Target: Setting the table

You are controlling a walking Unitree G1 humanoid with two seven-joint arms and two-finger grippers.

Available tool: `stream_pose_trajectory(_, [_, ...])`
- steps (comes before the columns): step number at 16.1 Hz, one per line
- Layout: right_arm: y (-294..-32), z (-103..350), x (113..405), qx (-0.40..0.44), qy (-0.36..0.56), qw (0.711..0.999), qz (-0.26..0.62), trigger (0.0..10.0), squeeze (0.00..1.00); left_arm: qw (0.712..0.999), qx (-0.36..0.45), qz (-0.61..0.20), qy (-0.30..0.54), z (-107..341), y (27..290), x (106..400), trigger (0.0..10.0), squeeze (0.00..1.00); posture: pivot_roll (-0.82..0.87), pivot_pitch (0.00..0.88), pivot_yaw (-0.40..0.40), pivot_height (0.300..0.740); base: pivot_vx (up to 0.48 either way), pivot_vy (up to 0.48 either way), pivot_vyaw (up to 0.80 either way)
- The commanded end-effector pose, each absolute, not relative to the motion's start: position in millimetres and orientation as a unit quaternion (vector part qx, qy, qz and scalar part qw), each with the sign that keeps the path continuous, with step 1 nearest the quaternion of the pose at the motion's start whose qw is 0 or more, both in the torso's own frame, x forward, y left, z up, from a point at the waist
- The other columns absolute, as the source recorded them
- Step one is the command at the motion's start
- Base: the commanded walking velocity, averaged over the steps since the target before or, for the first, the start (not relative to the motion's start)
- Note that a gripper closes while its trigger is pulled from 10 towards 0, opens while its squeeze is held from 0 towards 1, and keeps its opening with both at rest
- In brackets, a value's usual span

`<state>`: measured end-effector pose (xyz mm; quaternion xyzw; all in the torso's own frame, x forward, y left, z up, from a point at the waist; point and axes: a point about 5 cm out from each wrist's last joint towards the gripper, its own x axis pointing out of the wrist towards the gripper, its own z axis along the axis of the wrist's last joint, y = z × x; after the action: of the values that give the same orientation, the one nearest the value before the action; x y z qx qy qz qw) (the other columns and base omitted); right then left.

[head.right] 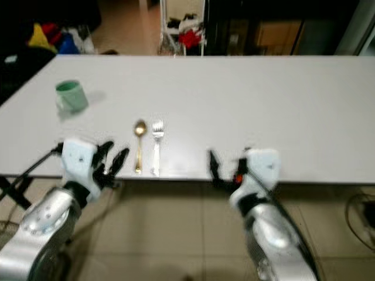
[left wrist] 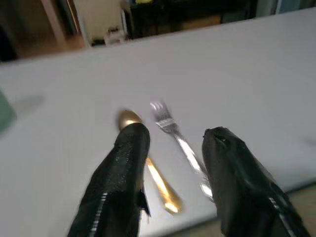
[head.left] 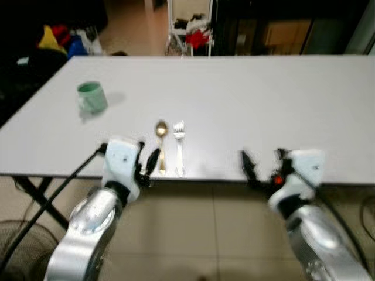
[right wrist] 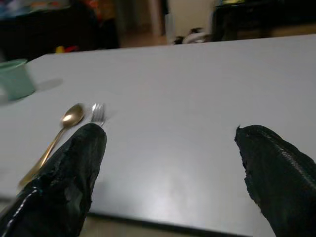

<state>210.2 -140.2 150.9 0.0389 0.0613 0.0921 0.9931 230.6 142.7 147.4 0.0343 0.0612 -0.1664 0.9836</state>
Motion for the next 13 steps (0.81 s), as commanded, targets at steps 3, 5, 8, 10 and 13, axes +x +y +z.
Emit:
stream_pose_trajectory(3, [-140, 157, 211, 0.028, 0.040, 0.993, 0.104, 10.0, 1.00, 0.985, 0.017, -0.164, 0.053, 153, 144, 231, 10.0, 1.00, 0.06, 0.000, 0.089, 0.740, 0.000, 0.000, 0.80])
stream_pose_trajectory(5, [-137, 156, 211, 0.056, 0.042, 0.990, 0.120, 10.0, 1.00, 0.987, 0.035, -0.149, 0.048, 155, 148, 235, 10.0, 1.00, 0.07, 0.000, 0.096, 0.740, 0.000, 0.000, 0.80])
stream_pose_trajectory(8, [-136, 154, 211, 0.082, 0.045, 0.989, 0.115, 10.0, 1.00, 0.989, 0.030, -0.129, 0.061, 153, 154, 236, 10.0, 1.00, 0.07, 0.000, 0.095, 0.740, 0.000, 0.000, 0.80])
stream_pose_trajectory(10, [-135, 153, 209, 0.071, 0.045, 0.988, 0.126, 10.0, 1.00, 0.989, 0.073, -0.118, 0.049, 155, 152, 237, 10.0, 1.00, 0.07, 0.000, 0.101, 0.740, 0.000, 0.000, 0.80])
stream_pose_trajectory(13, [-133, 154, 211, 0.060, 0.047, 0.987, 0.142, 10.0, 1.00, 0.989, 0.090, -0.104, 0.043, 154, 153, 237, 10.0, 0.91, 0.09, 0.000, 0.065, 0.740, 0.000, 0.000, 0.80])
